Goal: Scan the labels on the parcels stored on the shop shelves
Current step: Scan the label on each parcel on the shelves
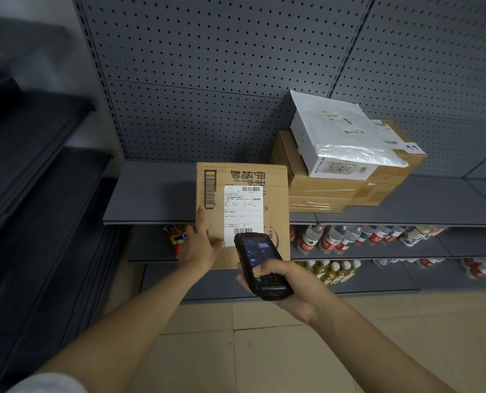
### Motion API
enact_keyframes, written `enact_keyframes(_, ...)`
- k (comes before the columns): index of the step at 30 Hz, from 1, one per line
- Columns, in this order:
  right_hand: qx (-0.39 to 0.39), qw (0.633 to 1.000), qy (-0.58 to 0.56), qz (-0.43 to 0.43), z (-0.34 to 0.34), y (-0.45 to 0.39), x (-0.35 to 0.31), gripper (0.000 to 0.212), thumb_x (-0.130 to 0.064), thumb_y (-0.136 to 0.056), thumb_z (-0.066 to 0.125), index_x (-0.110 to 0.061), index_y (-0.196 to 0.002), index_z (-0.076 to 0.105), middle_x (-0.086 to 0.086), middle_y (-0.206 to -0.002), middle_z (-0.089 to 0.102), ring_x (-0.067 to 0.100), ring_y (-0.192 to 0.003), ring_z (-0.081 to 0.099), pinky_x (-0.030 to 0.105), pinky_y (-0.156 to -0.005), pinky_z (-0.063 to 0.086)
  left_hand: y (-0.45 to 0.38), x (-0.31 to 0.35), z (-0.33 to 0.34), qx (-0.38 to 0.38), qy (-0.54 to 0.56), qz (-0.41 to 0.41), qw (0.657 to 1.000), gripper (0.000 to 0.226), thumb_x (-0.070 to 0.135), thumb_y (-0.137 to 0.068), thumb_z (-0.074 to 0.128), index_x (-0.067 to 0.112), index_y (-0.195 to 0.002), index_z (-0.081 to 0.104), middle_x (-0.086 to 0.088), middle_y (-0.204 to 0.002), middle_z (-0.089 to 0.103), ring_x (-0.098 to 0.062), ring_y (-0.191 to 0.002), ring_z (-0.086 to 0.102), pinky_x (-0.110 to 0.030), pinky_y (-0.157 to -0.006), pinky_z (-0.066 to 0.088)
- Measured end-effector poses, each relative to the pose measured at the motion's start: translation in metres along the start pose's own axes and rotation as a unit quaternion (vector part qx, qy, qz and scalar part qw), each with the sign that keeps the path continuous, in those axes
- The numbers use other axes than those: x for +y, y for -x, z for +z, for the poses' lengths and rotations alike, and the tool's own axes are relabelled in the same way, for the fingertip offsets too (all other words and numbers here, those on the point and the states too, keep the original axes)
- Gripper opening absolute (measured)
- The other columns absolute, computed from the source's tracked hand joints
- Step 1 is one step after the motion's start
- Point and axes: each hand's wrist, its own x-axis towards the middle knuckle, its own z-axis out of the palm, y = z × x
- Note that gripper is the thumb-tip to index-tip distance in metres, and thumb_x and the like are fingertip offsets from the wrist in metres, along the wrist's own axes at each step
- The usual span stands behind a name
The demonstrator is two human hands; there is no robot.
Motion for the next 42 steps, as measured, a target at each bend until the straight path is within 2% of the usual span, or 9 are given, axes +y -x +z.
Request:
enact_keyframes(8,-0.001,1.0,0.005,-0.007,-0.003,0.0,0.002,0.046,0.012,-0.079,0.057,0.01,-0.124,0.054,0.025,-0.11,0.063,0.032,-0.086,0.071,0.033,-0.072,0.061,0.0,0.001,-0.001,-0.006,0.009,-0.004,1.0,0.1,0.041,-0.088,0.063,0.039,-0.15,-0.014,-0.014,-0.13,0.039,-0.03,-0.108,0.054,-0.037,-0.071,0.044)
enact_keyframes(15,0.015,0.998,0.047,-0.042,-0.014,-0.007,0.002,0.042,0.01,-0.08,0.058,0.005,-0.122,0.055,0.022,-0.097,0.069,0.031,-0.091,0.07,0.035,-0.083,0.058,0.0,0.002,-0.005,-0.015,0.012,-0.001,1.0,0.1,0.042,-0.088,0.062,0.038,-0.15,-0.016,-0.014,-0.132,0.038,-0.029,-0.109,0.053,-0.034,-0.07,0.041)
enact_keyframes(18,0.054,0.993,0.077,-0.07,-0.024,-0.016,0.0,0.051,0.009,-0.076,0.064,-0.001,-0.125,0.053,0.023,-0.105,0.07,0.033,-0.095,0.07,0.036,-0.073,0.058,-0.002,0.005,-0.01,-0.027,0.016,-0.005,1.0,0.1,0.041,-0.089,0.062,0.04,-0.149,-0.017,-0.016,-0.136,0.036,-0.03,-0.112,0.053,-0.034,-0.071,0.042)
enact_keyframes(21,0.162,0.961,0.178,-0.134,-0.034,-0.029,-0.001,0.067,0.007,-0.066,0.074,-0.01,-0.125,0.05,0.017,-0.106,0.072,0.033,-0.098,0.07,0.043,-0.082,0.055,-0.007,0.006,-0.015,-0.04,0.027,-0.013,0.999,0.1,0.042,-0.088,0.062,0.044,-0.147,-0.019,-0.015,-0.137,0.037,-0.03,-0.113,0.052,-0.035,-0.075,0.042)
enact_keyframes(24,0.239,0.919,0.26,-0.175,-0.039,-0.036,-0.007,0.067,0.009,-0.065,0.076,-0.018,-0.118,0.045,0.004,-0.105,0.066,0.02,-0.097,0.062,0.037,-0.085,0.049,-0.013,0.009,-0.019,-0.05,0.04,-0.015,0.998,0.1,0.041,-0.088,0.062,0.046,-0.147,-0.019,-0.015,-0.138,0.037,-0.03,-0.113,0.053,-0.035,-0.074,0.042)
enact_keyframes(28,0.248,0.918,0.25,-0.183,-0.049,-0.05,-0.018,0.067,0.012,-0.068,0.074,-0.019,-0.119,0.042,0.004,-0.105,0.063,0.019,-0.095,0.059,0.032,-0.073,0.048,-0.026,0.01,-0.025,-0.066,0.052,-0.012,0.996,0.1,0.043,-0.088,0.061,0.048,-0.146,-0.021,-0.013,-0.137,0.039,-0.028,-0.111,0.054,-0.034,-0.071,0.041)
enact_keyframes(32,0.24,0.916,0.272,-0.172,-0.057,-0.065,-0.032,0.076,0.008,-0.066,0.077,-0.016,-0.13,0.043,0.008,-0.113,0.064,0.023,-0.101,0.06,0.036,-0.08,0.05,-0.041,0.014,-0.03,-0.083,0.072,-0.002,0.994,0.104,0.043,-0.086,0.064,0.046,-0.147,-0.021,-0.013,-0.142,0.038,-0.029,-0.114,0.054,-0.034,-0.072,0.046)
enact_keyframes(38,0.216,0.92,0.282,-0.166,-0.061,-0.092,-0.057,0.079,0.009,-0.061,0.078,-0.009,-0.128,0.042,0.006,-0.104,0.063,0.018,-0.093,0.059,0.029,-0.071,0.048,-0.06,0.017,-0.032,-0.048,0.19,-0.001,0.981,0.109,0.037,-0.078,0.075,0.027,-0.154,-0.003,0.0,-0.144,0.043,-0.025,-0.129,0.047,-0.043,-0.098,0.045)
enact_keyframes(42,0.192,0.924,0.286,-0.167,-0.071,-0.108,-0.075,0.084,0.003,-0.048,0.077,-0.004,-0.126,0.047,0.011,-0.104,0.067,0.022,-0.093,0.063,0.032,-0.071,0.051,-0.071,0.02,-0.031,-0.036,0.261,-0.009,0.965,0.064,0.027,-0.076,0.079,0.023,-0.129,0.045,0.008,-0.118,0.062,-0.017,-0.113,0.059,-0.039,-0.094,0.049)
